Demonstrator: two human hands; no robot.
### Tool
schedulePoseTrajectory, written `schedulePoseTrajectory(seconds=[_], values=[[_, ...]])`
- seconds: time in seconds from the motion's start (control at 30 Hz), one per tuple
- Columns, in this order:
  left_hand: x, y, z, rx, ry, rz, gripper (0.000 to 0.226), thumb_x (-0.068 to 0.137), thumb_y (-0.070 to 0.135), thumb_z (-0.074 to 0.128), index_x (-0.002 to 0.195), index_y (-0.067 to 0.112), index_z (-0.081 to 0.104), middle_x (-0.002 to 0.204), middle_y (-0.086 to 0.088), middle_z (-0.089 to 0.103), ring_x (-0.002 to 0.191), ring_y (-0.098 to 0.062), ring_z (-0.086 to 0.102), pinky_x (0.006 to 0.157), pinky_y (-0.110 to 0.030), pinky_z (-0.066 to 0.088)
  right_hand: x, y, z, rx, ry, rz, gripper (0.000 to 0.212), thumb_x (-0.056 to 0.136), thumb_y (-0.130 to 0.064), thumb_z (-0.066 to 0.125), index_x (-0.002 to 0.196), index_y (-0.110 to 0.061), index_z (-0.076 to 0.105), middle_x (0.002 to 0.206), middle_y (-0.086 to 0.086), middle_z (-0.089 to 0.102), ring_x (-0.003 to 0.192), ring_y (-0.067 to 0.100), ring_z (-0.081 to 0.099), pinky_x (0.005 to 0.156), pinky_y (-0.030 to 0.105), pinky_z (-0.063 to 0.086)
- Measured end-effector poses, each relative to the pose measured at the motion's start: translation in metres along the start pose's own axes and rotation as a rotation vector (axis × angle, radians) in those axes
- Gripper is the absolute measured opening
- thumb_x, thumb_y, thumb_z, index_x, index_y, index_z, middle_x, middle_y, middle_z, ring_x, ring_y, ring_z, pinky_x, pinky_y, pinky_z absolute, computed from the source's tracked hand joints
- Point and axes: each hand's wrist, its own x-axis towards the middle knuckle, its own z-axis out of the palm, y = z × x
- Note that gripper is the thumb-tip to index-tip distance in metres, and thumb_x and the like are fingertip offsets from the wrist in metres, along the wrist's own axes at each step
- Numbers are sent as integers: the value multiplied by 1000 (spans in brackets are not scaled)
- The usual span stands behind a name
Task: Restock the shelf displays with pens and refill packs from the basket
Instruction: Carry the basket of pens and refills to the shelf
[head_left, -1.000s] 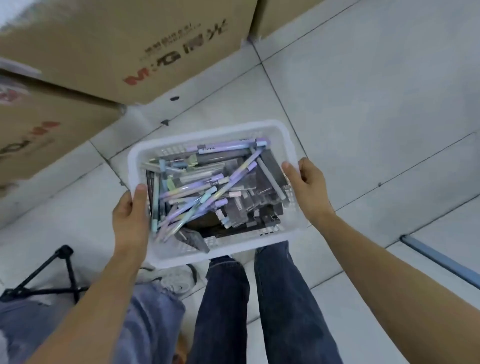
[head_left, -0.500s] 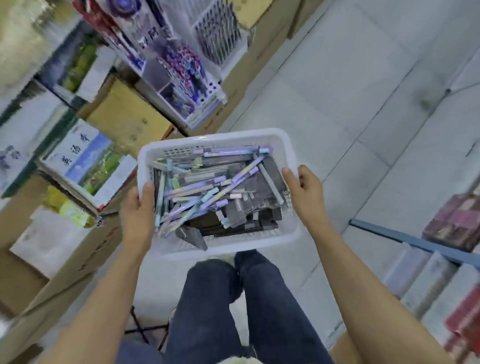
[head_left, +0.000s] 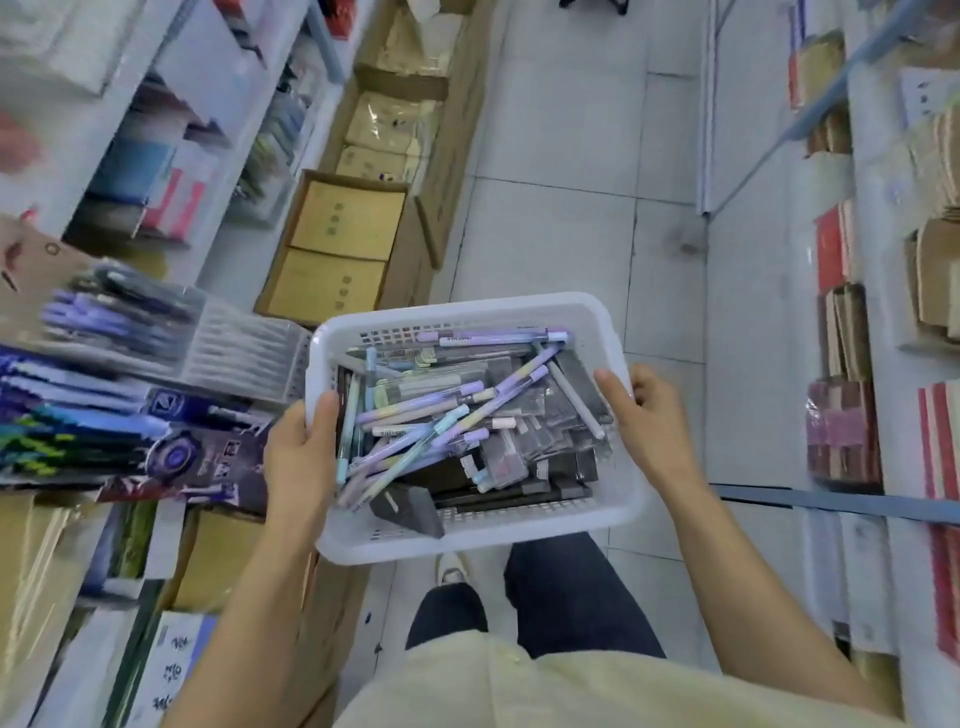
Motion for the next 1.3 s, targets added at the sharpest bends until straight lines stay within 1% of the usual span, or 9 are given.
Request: schedulePoseTrajectory(seconds=[0.13,0.27,0.47,0.67,0.87,1.03,1.13,1.23,1.3], values=[[66,61,46,28,-86,27,55,98,48,46,78,-3,47,70,-21,47,63,-22,40,60,-38,32,61,-24,-25,42,98,28,50,93,-42,59,80,5,47,68,5,41,59,14,37,55,27,30],[124,117,101,36,-106,34,42,97,47,48,70,16,42,66,-10,38,61,-18,34,60,-34,28,138,-48,-53,41,122,31,42,93,-40,59,72,-6,46,63,-1,39,55,9,36,51,22,30],[216,197,173,58,-151,-19,48,95,52,48,75,9,55,69,-17,55,65,-23,49,61,-36,39,251,-83,-87,27,194,80,38,93,-38,60,69,-12,45,61,-5,37,56,12,35,50,22,29],[325,282,246,42,-285,45,57,97,53,47,95,-3,58,92,-36,60,83,-50,62,80,-63,53,373,-116,-105,73,283,105,43,92,-39,61,75,0,52,63,2,44,58,16,40,52,26,32],[419,372,321,72,-337,91,55,95,54,47,90,1,59,77,-25,62,67,-31,59,66,-47,52,496,-150,-135,39,335,139,44,92,-40,60,86,3,55,75,17,58,64,28,54,54,40,48],[497,442,396,65,-329,97,55,95,54,49,91,-1,56,78,-27,60,67,-28,56,66,-53,54,615,-171,-166,59,346,118,47,93,-38,60,85,7,52,79,28,56,65,22,50,57,34,40],[542,483,440,67,-333,93,53,95,51,49,85,-1,55,71,-21,58,65,-27,55,64,-55,54,684,-192,-189,46,337,112,40,93,-36,60,72,-5,45,65,13,45,60,13,45,52,24,36],[588,524,481,79,-337,134,49,97,48,48,78,3,54,59,-1,55,58,-20,49,53,-37,44,750,-212,-208,50,352,94,42,93,-33,60,64,-19,34,58,-6,33,49,3,32,45,14,27],[620,552,508,77,-342,125,50,97,48,48,85,1,57,67,-16,59,62,-24,53,56,-44,47,797,-226,-220,43,357,95,41,94,-32,60,64,-20,34,58,-7,33,50,5,31,46,15,29]])
